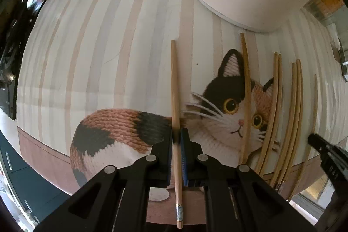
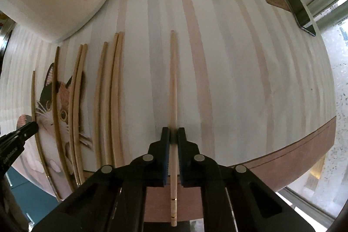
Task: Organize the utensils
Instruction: 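Grasp another chopstick with the left tool while the right tool grasps one too, then lift the left tool's chopstick into the pink holder while the right tool inserts its chopstick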
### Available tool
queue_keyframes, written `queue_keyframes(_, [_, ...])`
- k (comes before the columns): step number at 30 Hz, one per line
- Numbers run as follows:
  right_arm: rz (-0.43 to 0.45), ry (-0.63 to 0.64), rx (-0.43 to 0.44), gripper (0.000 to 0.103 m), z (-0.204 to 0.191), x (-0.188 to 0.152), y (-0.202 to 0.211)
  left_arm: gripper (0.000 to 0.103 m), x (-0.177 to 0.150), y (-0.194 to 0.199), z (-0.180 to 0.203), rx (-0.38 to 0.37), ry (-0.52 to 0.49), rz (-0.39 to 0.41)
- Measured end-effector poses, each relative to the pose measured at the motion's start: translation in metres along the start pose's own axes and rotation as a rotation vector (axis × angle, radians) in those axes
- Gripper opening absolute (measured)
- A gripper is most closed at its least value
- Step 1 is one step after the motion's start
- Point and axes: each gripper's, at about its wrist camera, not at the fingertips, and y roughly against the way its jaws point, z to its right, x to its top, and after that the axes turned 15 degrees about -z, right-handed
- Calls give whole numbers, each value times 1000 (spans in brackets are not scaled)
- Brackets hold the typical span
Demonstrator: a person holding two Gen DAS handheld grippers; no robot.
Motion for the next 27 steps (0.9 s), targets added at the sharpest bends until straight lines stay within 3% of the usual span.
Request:
queue_keyframes(8, [-42, 72, -6, 7, -33, -13, 0, 6, -2, 1, 4, 9, -1, -2])
queue_keyframes(18, [-63, 100, -57, 7, -70, 1, -4, 5, 27, -3, 26, 46, -38, 2])
queue_keyframes(23, [-43, 89, -91, 7, -61, -3, 1, 5, 27, -3, 35, 70, -64, 15])
queue_keyframes(27, [-58, 103, -82, 8, -52, -3, 0, 5, 33, -4, 33, 42, -34, -11])
